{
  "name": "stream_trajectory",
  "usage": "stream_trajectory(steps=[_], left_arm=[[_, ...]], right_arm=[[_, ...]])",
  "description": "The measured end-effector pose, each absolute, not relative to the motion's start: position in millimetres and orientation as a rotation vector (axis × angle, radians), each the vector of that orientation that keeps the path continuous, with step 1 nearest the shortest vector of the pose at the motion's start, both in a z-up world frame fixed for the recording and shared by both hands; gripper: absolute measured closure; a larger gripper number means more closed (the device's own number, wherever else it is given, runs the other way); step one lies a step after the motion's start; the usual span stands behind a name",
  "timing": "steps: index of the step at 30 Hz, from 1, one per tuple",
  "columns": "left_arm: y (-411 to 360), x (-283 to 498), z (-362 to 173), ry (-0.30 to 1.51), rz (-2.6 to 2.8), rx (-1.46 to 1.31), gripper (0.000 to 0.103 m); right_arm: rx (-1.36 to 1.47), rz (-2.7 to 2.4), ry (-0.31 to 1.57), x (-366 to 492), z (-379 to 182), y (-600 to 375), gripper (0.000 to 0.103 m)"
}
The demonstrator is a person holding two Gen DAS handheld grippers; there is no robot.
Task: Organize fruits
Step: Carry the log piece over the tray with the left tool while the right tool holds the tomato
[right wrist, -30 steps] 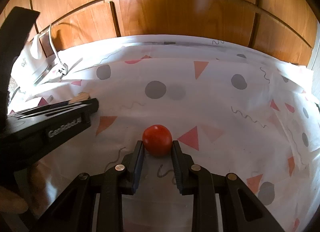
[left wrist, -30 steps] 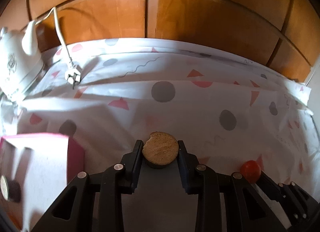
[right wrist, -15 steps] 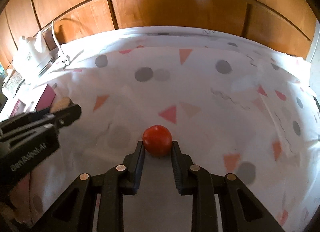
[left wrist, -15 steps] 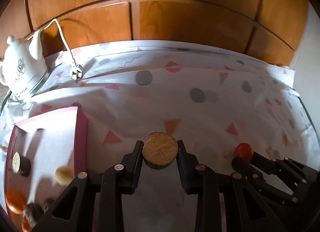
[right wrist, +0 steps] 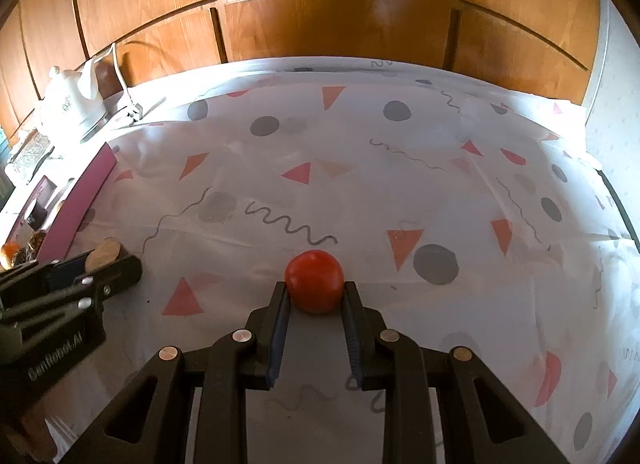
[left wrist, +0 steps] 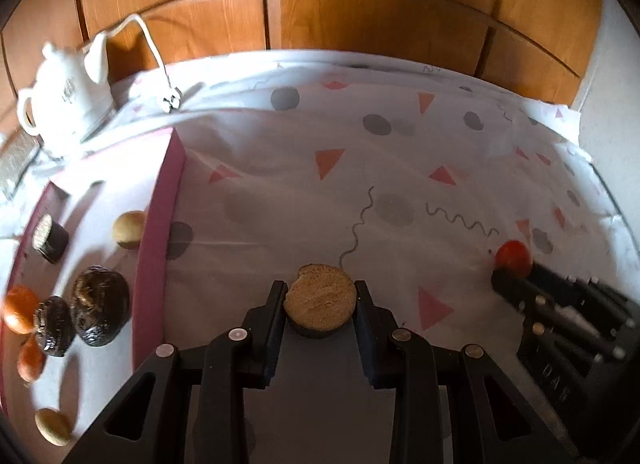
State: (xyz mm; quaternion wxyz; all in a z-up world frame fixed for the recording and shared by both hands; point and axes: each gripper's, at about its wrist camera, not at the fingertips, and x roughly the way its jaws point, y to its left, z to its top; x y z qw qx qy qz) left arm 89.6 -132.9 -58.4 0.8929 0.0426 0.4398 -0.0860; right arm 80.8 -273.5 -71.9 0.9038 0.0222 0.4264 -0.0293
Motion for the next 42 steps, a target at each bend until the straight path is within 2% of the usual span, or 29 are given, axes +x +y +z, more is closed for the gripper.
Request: stream_trajectory(steps=[6, 32, 42], left_arm=[[-131, 82, -64, 0.86, -0.174, 0.105, 0.07], [-130, 83, -66, 0.843, -0.198, 0.101, 0.071], [-128, 57, -26, 0.791, -0.295, 0.066, 0.071]], right_arm=[[0.053, -0.064, 0.858, 78, -75, -274, 0.076], [0.072, -0.065, 0.835, 75, -76, -276, 0.076], [0.035, -0.084, 0.832, 75, -76, -270, 0.077]])
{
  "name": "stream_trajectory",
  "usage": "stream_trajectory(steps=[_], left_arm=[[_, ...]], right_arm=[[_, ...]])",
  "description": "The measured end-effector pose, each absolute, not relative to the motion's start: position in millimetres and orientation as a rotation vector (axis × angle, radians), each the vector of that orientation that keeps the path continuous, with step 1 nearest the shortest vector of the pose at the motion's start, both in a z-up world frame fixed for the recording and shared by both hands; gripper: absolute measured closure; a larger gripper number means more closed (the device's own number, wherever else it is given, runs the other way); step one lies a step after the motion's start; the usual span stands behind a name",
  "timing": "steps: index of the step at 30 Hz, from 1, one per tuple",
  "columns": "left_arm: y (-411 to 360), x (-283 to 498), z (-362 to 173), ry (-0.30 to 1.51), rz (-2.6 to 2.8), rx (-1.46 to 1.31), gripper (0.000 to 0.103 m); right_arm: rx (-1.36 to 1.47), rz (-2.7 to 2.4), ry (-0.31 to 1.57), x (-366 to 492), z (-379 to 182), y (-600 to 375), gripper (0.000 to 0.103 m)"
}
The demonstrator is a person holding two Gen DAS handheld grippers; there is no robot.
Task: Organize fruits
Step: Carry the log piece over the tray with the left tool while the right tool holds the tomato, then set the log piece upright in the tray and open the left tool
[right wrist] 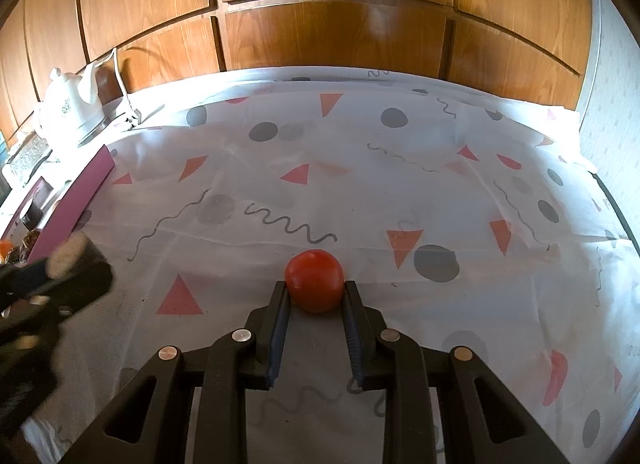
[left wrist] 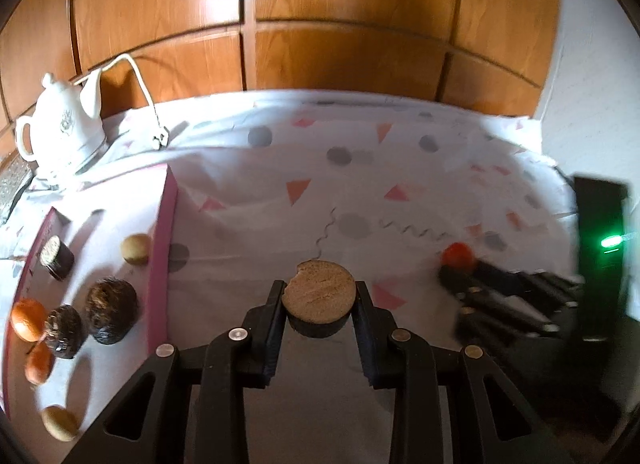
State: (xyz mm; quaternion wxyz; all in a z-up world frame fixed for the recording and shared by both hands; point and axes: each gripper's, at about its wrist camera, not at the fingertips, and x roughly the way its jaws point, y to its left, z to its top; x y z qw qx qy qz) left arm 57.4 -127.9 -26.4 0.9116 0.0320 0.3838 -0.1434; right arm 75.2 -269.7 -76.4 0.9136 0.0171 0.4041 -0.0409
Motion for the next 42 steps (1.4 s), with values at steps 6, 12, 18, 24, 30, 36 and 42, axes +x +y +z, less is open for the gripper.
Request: stream_trajectory(steps=[6, 12, 18, 24, 30, 36, 42], left_arm=[[-100, 47, -1, 0.77, -0.285, 0.039, 0.071], [-50, 50, 11, 0.76, -0.193, -0.022, 0.071], [13, 69, 7, 0.782, -0.071, -0.081, 0.071], [49, 85, -11, 0.821, 0.013, -0.087, 0.07], [65, 84, -18, 0.828, 0.055, -0.136, 0.053], [70, 73, -18, 0.818, 0.085, -0.154, 0.05], [73, 55, -10, 0.779, 0.115, -0.145, 0.043]], right_arm=[[0.013, -0.096, 0.836, 76, -77, -267, 0.077], [-0.012, -0.107, 0.846, 77, -76, -263, 0.077], [-0.036, -0.121, 0.86, 79, -74, -259, 0.078], [0.0, -0.117, 0.868, 80, -71, -257, 0.078], [0.002, -0.033, 0.84, 80, -56, -230, 0.078], [-0.016, 0.126, 0.809, 74, -38, -184, 0.078], [-0.025, 0.328, 0.81, 66, -28, -129, 0.078]])
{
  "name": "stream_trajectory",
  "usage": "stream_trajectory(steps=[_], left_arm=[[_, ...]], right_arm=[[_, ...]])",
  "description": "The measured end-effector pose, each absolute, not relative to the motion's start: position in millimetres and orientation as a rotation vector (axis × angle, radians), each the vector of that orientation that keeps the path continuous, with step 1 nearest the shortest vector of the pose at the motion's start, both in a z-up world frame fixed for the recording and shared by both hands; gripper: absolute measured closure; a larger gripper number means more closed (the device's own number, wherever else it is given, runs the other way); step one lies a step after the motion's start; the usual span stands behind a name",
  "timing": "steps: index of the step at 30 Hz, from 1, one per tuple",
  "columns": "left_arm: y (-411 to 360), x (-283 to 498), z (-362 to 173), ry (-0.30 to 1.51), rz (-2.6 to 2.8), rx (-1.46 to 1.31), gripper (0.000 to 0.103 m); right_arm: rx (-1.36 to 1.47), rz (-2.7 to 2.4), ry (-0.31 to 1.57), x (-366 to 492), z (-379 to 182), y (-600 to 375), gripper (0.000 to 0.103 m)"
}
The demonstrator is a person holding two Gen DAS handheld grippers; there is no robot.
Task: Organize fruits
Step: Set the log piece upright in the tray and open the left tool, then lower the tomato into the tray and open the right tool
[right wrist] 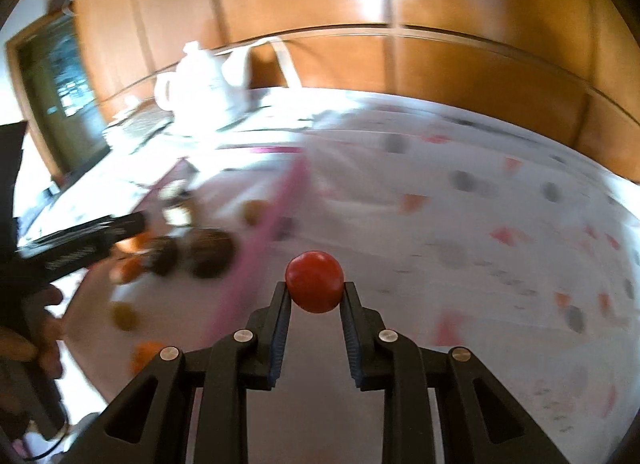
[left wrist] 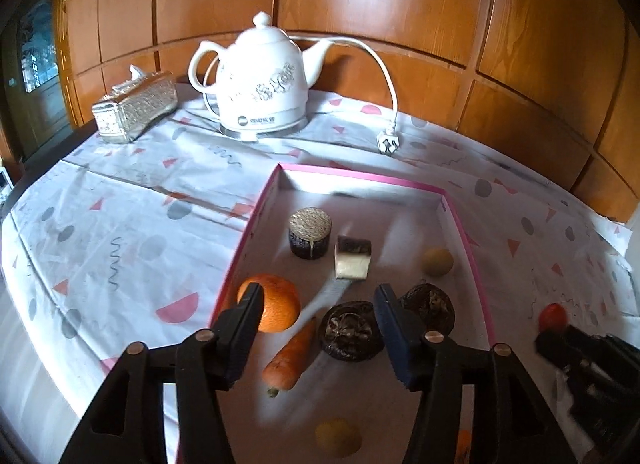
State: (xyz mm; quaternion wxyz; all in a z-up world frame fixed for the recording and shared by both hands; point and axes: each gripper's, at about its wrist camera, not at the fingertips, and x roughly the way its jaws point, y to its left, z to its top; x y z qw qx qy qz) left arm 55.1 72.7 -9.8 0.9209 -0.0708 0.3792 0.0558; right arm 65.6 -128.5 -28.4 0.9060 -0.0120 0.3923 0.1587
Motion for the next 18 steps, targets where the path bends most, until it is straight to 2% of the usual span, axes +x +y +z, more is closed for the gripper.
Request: stream_trajectory(steps=[4, 9, 15, 18], left_arm=[[73, 44, -3, 0.759, 0.115, -0.136, 0.041], [74, 34, 5, 0.735, 0.118, -0.131, 0.032], [78, 26, 11, 0.726, 0.122, -0.144, 0.029], [80, 24, 11, 0.722, 0.129, -0.146, 0.023]], right_arm=[[-0.03, 0.439, 0.818, 62, -26, -94, 0.078], [-0.037, 0.509, 0.844, 66, -26, -68, 0.078], [-0.066, 0.537, 0.885, 69, -36, -50, 0.076], [-0.082, 0.535, 0.89, 70, -41, -43, 0.071]])
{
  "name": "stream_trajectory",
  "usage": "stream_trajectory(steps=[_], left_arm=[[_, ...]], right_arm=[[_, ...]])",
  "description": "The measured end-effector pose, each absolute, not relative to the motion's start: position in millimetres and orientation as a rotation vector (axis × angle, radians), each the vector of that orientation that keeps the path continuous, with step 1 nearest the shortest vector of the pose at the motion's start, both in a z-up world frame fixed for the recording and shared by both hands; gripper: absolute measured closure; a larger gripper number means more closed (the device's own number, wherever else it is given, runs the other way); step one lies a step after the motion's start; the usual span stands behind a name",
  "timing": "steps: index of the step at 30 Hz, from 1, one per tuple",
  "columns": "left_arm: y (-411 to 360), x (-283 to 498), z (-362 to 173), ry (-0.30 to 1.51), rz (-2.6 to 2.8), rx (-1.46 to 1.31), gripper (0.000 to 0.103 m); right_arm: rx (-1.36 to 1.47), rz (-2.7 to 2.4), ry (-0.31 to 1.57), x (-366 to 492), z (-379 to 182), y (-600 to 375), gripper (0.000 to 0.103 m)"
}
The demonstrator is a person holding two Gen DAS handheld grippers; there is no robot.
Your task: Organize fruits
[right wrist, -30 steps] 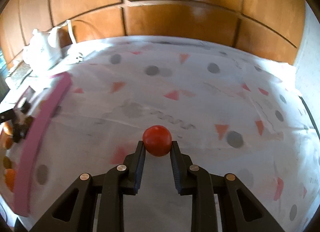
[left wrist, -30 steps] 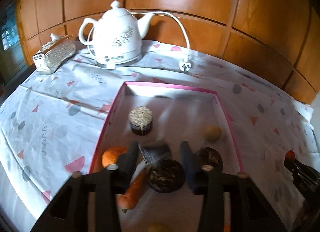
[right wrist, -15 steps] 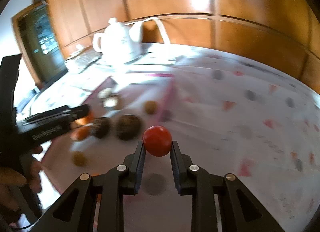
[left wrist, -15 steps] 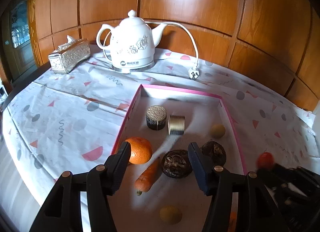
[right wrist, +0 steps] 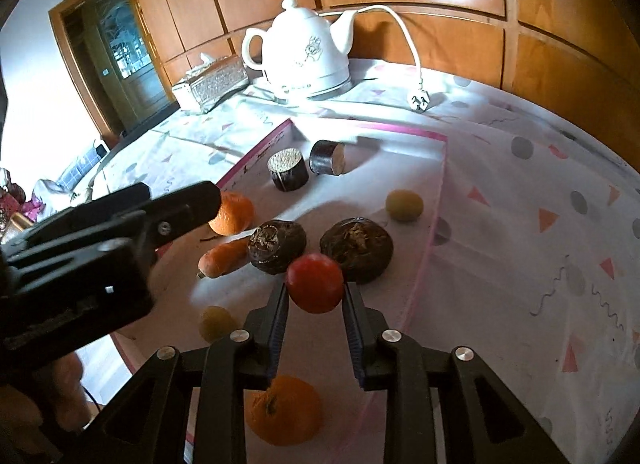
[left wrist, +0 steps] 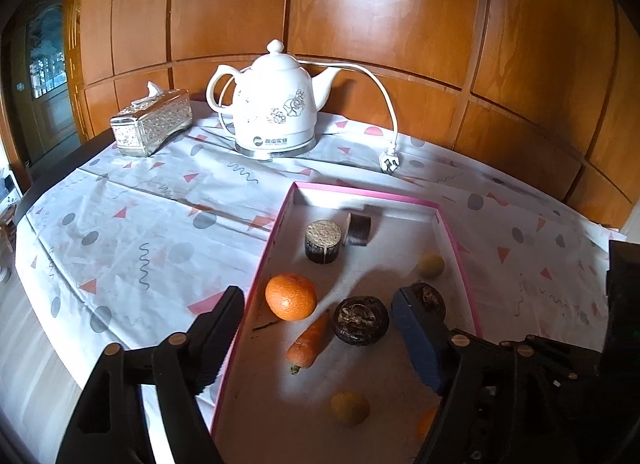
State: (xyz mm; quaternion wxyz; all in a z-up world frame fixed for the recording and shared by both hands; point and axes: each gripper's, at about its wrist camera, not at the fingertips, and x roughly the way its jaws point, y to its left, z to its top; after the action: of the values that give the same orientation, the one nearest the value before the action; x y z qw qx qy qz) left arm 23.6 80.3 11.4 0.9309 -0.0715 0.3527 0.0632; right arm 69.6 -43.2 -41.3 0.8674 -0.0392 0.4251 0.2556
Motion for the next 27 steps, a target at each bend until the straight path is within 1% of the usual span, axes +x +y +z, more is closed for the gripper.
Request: stream_trajectory(steps=[2, 6, 10, 14, 17, 19, 27], left_arm=[[82, 22, 11, 0.721, 0.134, -0.149, 0.022], [86, 18, 11, 0.719, 0.143, -0.156, 0.018], [86, 13, 12, 0.712, 0.147, -0.152, 0.015], [85, 6, 13, 0.704, 0.156, -0.152, 0.004], [83, 2, 14, 0.7, 0.159, -0.144, 0.003], [80, -1, 15, 0.698, 0.16, -0.134, 0.0], [73, -13, 19, 0.667, 0.155, -0.112, 0.0]], right_arm=[[-0.088, 0.533, 0.889, 69, -42, -42, 0.067], [-0.087, 0.517, 0.883, 65, -41, -42, 0.066], [-0.072, 0.454, 0.834, 55, -34, -48, 0.066], [-0.044, 0.391, 0.799, 46, -28, -56, 0.066], [-0.031, 0.354, 0.776, 39, -24, -61, 0.066], [-0.026, 0.339, 0.771, 35, -23, -63, 0.066], [-0.009, 0.273, 0.769, 26, -27, -73, 0.066]])
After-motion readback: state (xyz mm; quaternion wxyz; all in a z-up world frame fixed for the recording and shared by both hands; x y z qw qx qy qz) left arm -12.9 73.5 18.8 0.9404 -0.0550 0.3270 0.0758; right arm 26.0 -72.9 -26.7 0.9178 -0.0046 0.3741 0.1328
